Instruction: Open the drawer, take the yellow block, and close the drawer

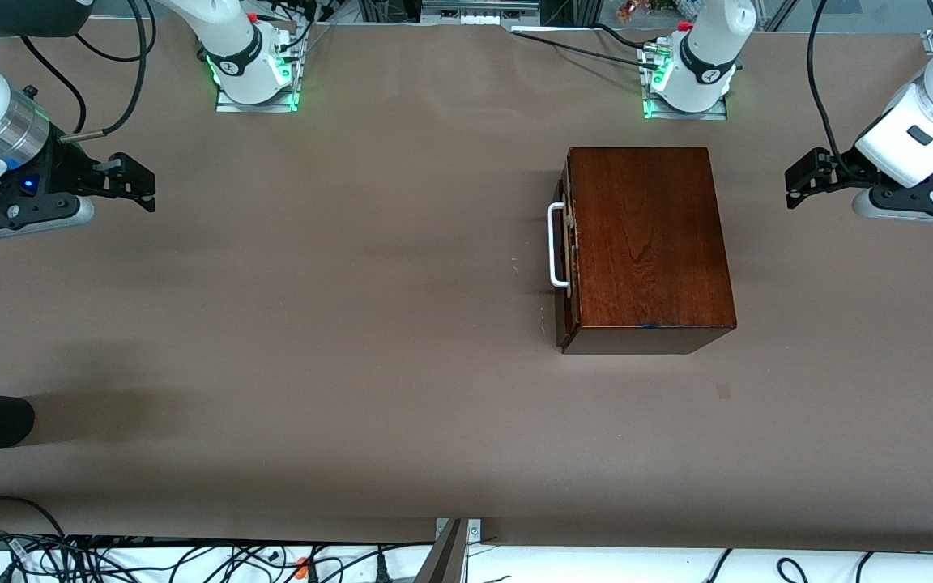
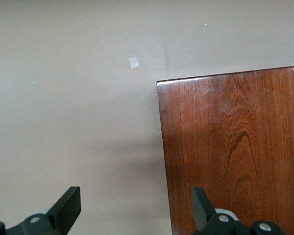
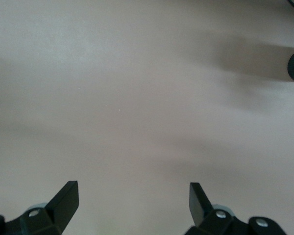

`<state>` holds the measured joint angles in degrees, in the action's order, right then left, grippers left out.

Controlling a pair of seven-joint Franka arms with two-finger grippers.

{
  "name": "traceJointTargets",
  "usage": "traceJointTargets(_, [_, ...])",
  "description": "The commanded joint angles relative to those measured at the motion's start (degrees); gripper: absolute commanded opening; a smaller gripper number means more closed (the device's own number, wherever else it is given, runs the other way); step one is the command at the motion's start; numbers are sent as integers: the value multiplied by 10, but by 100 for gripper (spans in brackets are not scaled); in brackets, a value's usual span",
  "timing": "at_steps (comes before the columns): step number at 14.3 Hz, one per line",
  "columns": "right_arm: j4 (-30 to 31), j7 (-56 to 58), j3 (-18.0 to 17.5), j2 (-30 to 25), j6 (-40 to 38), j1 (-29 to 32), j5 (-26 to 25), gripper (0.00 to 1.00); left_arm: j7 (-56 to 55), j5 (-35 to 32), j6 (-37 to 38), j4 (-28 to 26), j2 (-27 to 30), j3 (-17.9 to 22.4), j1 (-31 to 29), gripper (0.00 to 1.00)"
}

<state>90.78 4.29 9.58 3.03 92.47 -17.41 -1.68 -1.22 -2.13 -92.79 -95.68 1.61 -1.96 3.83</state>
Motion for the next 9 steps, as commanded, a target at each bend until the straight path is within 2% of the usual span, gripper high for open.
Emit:
traceJointTargets(1, [-10,-7,0,0,-12,1,6,100,-1,2,15,22,-11,0,1,100])
traceJointTargets(9, [-10,-7,1,0,-12,1,6,100,-2,2,30,23,-11,-1,4,100])
